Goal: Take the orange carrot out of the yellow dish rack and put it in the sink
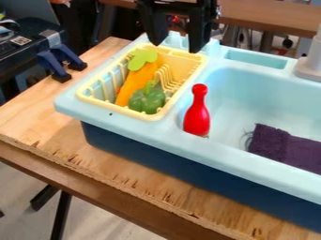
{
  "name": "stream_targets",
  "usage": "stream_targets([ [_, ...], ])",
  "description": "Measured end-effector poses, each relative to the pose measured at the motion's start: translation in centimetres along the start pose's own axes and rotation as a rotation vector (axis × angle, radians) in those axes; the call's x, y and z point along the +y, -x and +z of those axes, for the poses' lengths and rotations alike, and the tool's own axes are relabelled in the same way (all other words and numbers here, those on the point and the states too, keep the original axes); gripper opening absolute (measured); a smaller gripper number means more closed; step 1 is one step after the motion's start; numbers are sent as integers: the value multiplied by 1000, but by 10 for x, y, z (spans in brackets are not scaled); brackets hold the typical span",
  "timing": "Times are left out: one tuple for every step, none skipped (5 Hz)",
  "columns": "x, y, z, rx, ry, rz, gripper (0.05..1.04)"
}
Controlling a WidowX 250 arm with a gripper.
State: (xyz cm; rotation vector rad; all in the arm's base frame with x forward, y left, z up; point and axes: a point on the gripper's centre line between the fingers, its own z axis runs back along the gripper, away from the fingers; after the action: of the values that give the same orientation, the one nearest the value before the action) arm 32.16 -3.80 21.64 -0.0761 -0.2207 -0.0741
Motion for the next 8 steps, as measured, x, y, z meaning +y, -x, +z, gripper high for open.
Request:
stream_targets([
  [0,2,-9,31,1,2,1011],
  [29,0,-13,11,-4,62,1011],
  [52,-5,-14,-53,-87,92,1011],
  [65,-7,-15,-86,-141,79,1011],
  [80,-12,-33,-56,-197,48,1011],
  [84,-17,-51,-37,-262,59,1011],
  [90,-25,-61,-74,-245,87,1011],
  [88,-24,-70,-61,-236,90,1011],
])
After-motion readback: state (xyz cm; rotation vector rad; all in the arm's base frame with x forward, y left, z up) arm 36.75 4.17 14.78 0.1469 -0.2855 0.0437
